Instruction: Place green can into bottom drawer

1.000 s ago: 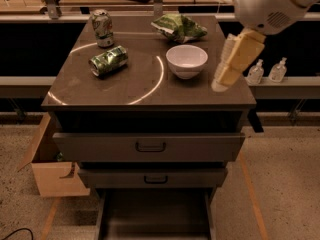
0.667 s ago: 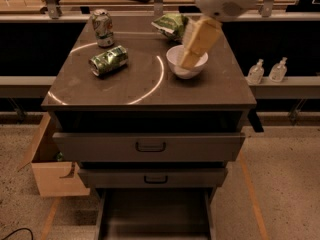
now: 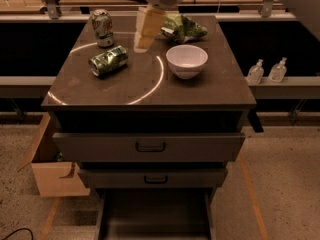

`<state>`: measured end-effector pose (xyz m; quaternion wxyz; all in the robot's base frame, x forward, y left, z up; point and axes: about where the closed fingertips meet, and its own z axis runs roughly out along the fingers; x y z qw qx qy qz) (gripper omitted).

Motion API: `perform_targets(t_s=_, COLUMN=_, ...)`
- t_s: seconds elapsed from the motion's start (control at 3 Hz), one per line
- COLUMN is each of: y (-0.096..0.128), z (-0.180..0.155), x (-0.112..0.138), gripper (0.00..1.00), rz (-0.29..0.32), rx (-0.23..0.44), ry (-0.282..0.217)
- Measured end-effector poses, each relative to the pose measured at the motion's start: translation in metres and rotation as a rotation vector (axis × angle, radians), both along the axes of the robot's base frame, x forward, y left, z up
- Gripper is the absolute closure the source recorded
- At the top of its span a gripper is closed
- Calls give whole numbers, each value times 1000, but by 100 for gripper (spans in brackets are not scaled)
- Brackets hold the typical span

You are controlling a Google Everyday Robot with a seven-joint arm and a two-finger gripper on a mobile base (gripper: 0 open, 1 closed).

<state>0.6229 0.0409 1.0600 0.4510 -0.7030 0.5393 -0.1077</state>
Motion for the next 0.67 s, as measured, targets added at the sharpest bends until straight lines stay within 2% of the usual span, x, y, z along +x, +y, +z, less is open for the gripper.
perform_targets(t_s=0.33, y=-2, z=5, x=13, gripper=0, rz=-19, rx=-71, ry=-69)
perform_targets(t_s=0.67, y=2, z=1, x=13, gripper=0, rz=-5, rx=-76, ry=-60)
